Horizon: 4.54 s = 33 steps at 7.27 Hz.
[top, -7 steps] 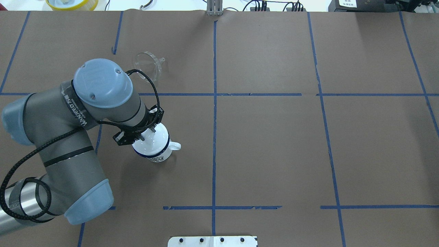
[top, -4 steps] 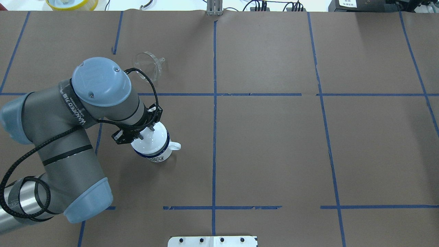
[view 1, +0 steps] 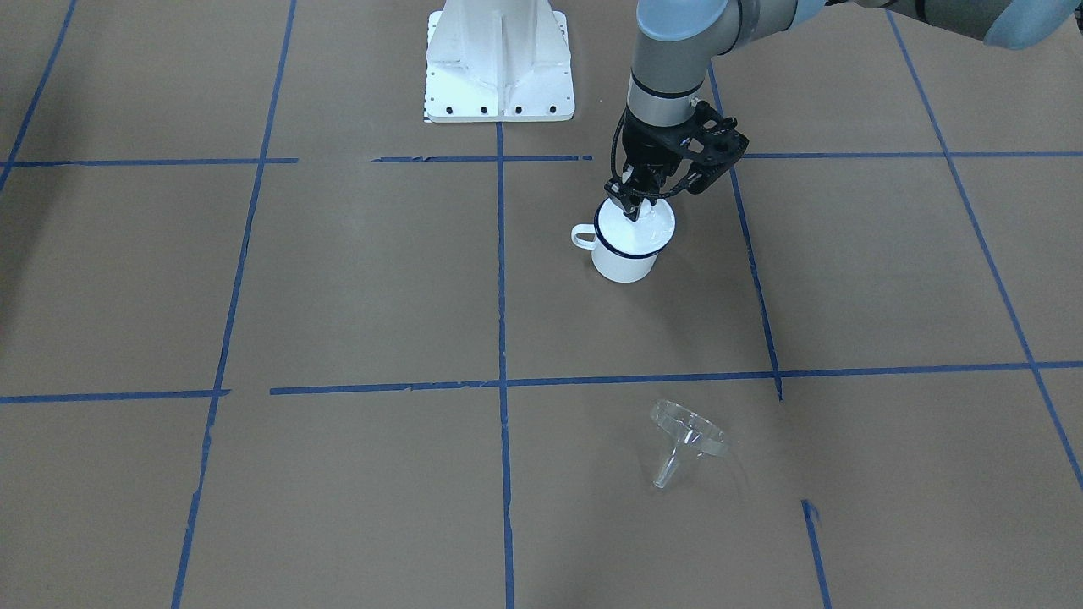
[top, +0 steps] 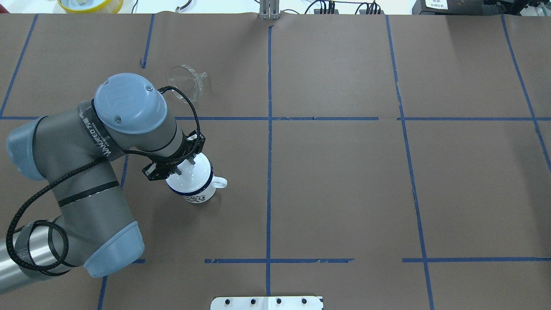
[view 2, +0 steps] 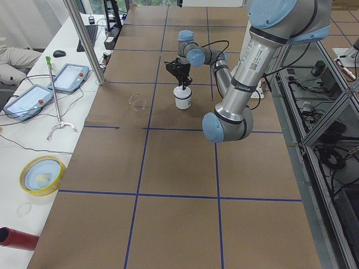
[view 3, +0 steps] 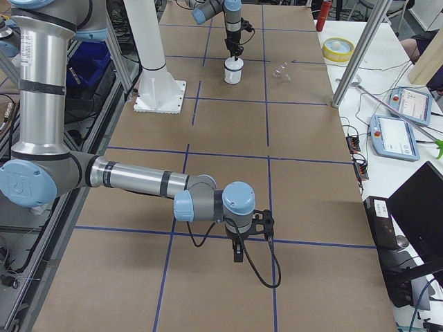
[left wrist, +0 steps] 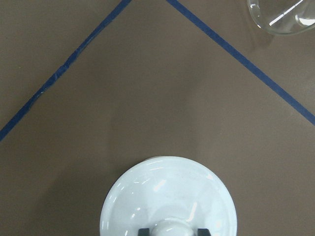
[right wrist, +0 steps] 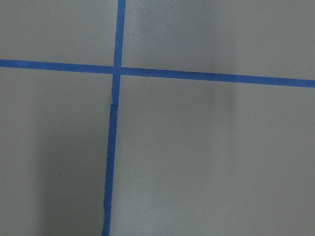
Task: Remove funnel from cup
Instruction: 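Lower the lid onto the mug opening and hold it in place, then open the left gripper and withdraw it away from the mug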
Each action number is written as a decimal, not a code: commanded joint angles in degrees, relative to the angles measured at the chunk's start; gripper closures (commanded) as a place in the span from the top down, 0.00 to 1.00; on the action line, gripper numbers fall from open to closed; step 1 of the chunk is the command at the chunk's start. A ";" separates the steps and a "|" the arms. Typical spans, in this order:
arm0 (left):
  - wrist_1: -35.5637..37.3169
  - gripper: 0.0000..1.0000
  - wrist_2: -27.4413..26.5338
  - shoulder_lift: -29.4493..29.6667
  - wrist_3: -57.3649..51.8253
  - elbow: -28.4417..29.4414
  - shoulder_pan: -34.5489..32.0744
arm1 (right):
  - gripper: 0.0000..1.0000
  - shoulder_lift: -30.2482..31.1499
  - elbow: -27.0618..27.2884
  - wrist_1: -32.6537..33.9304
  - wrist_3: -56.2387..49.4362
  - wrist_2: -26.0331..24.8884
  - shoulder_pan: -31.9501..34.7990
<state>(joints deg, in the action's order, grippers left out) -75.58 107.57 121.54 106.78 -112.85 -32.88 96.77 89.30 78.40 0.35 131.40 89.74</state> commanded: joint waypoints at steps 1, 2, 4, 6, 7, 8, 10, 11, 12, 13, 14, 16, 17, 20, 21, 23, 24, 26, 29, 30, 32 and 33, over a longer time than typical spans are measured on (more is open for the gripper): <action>-0.09 0.00 0.01 0.01 0.00 0.09 0.00 | 1.00 0.00 0.00 0.00 0.00 0.00 0.00; -0.01 0.00 0.01 -0.08 0.00 0.00 0.00 | 1.00 0.00 0.00 0.00 0.00 0.00 0.00; -0.01 0.00 0.10 -0.16 0.53 -0.18 0.00 | 1.00 0.00 0.00 0.00 0.00 0.00 0.00; 0.08 0.00 0.27 -0.16 0.71 -0.18 0.09 | 1.00 0.00 0.00 0.00 0.00 0.00 0.00; 0.08 0.00 0.36 -0.16 0.79 -0.26 0.18 | 1.00 0.00 0.00 0.00 0.00 0.00 0.00; 0.08 0.00 0.36 -0.16 0.79 -0.53 0.18 | 1.00 0.00 0.00 0.00 0.00 0.00 0.00; 0.08 0.00 0.36 -0.16 0.88 -0.53 0.18 | 1.00 0.00 0.00 0.00 0.00 0.00 0.00; 0.08 0.00 0.36 -0.25 0.88 -0.27 0.18 | 1.00 0.00 0.00 0.00 0.00 0.00 0.00; 0.08 0.00 0.36 -0.25 0.88 -0.44 0.27 | 1.00 0.00 0.00 0.00 0.00 0.00 0.00; 0.08 0.00 0.45 -0.25 0.88 -0.62 0.27 | 1.00 0.00 0.00 0.00 0.00 0.00 0.00; 0.08 0.00 0.45 -0.25 0.88 -0.53 0.27 | 1.00 0.00 0.00 0.00 0.00 0.00 0.00; -0.01 0.00 0.45 -0.43 0.88 -0.09 0.44 | 1.00 0.00 0.00 0.00 0.00 0.00 0.00; -0.27 0.00 0.45 -1.21 0.88 -0.44 0.53 | 1.00 0.00 0.00 0.00 0.00 0.00 0.00; -0.27 0.99 0.45 -1.13 1.05 -0.27 0.53 | 1.00 0.00 0.00 0.00 0.00 0.00 0.00; -0.27 1.00 0.36 -1.13 2.71 -0.27 0.62 | 1.00 0.00 0.00 0.00 0.00 0.00 0.00; -0.18 1.00 0.27 -1.13 2.38 -0.88 0.53 | 1.00 0.00 0.00 0.00 0.00 0.00 0.00; -0.09 1.00 0.36 -1.39 -1.37 -2.36 -0.08 | 1.00 0.00 0.00 0.00 0.00 0.00 0.00; -0.44 1.00 4.19 -4.62 -15.14 -4.91 -6.38 | 1.00 0.00 0.00 0.00 0.00 0.00 0.00; -1.50 1.00 10.97 -14.29 -41.39 -9.14 -21.82 | 1.00 0.00 -0.09 0.00 0.00 0.00 0.00; -1.50 1.00 15.26 -17.10 -50.62 -9.14 -27.80 | 1.00 0.00 0.00 0.00 0.00 0.00 0.00; -1.59 1.00 16.97 -24.39 -68.20 -8.71 -37.22 | 1.00 -0.09 -0.09 0.00 0.00 0.00 0.00; -2.02 1.00 17.58 -26.95 -76.99 -6.79 -41.09 | 1.00 0.00 0.00 0.00 0.00 0.00 0.00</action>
<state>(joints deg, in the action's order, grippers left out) -77.25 124.21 98.25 40.69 -121.21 -68.81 96.74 89.26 78.40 0.35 131.40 89.74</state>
